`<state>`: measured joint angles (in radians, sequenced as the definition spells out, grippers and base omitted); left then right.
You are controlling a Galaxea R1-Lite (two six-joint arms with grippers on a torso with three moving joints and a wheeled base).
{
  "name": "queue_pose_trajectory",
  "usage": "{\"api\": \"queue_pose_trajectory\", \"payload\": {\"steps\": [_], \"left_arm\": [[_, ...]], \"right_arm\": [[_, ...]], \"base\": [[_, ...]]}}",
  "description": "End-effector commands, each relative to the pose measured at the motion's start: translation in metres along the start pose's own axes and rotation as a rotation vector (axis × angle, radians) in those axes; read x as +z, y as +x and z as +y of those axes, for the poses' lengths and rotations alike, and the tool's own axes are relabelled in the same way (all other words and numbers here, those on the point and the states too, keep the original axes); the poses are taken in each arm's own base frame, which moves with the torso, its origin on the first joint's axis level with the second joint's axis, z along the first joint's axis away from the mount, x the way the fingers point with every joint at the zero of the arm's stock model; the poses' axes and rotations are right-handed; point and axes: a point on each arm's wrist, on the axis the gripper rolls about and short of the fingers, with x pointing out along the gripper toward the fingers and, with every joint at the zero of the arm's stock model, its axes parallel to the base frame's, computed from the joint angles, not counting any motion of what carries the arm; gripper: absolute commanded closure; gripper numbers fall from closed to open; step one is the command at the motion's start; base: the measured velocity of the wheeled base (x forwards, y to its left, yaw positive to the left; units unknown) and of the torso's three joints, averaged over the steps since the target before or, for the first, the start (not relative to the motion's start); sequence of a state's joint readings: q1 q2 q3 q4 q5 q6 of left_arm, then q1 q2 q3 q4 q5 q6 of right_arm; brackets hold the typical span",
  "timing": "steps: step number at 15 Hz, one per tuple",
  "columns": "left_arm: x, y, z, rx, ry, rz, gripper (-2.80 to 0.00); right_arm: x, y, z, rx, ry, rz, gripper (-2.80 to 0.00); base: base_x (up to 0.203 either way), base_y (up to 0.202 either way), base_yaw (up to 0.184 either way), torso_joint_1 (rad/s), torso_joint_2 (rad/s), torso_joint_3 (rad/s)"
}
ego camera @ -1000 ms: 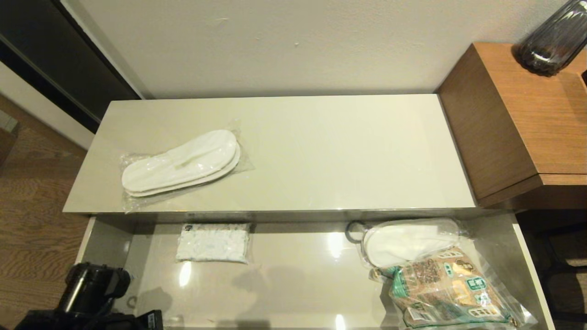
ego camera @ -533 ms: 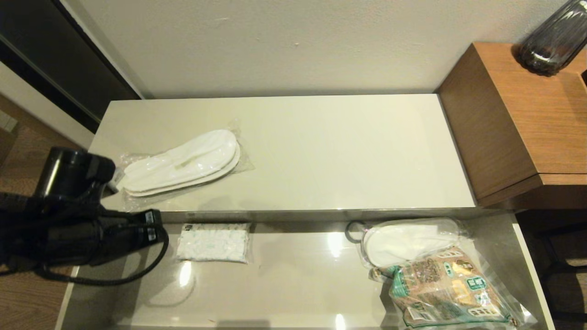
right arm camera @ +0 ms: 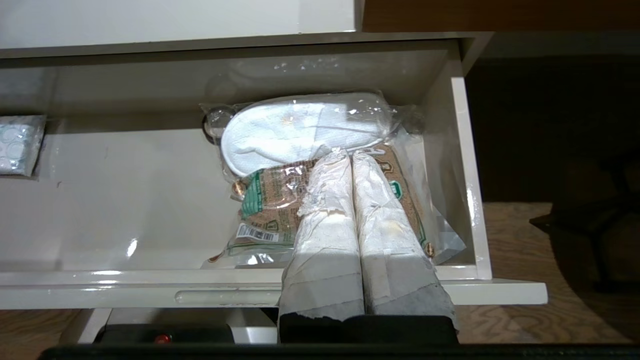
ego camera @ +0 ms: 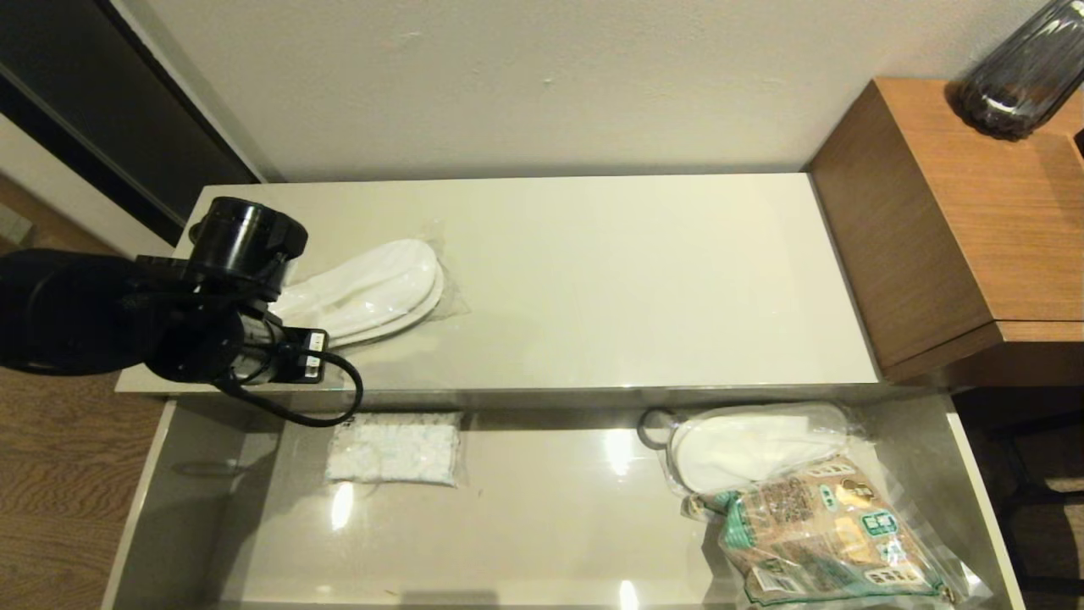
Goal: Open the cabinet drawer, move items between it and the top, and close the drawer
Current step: Pick up the disposable slippers on the table
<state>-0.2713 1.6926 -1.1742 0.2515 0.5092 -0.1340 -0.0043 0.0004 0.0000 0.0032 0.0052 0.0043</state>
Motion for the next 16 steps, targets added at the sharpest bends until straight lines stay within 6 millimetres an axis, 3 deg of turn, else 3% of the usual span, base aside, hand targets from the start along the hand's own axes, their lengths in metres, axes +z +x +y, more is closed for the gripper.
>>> {"api": "queue_pose_trajectory", "payload": {"steps": [1,3,5,6,16], "left_arm": [[-0.001,-0.003,-0.022,-0.024,0.048,-0.012,0.00],[-0.001,-0.006,-0.025,-0.023,0.053,-0.020,0.00],[-0.005,-0.022,-0.045,-0.047,0.099,-0.055,0.00],[-0.011,-0.026,-0.052,-0.004,0.116,-0.066,-2.80],[-0.002,-0.001,-0.075,0.026,0.099,-0.080,-2.80]], "right_arm": [[0.000,0.000,0.000,0.001,0.000,-0.001,0.00],[0.000,0.000,0.000,-0.001,0.000,-0.001,0.00],[0.000,0.000,0.000,0.001,0.000,-0.001,0.00],[0.000,0.000,0.000,-0.001,0.000,-0.001,0.00],[0.000,0.000,0.000,-0.001,0.000,-0.001,0.00]], "base": [[0.000,0.000,0.000,0.000,0.00,0.000],[0.000,0.000,0.000,0.000,0.00,0.000],[0.000,0.000,0.000,0.000,0.00,0.000],[0.000,0.000,0.000,0.000,0.00,0.000],[0.000,0.000,0.000,0.000,0.00,0.000]]}}
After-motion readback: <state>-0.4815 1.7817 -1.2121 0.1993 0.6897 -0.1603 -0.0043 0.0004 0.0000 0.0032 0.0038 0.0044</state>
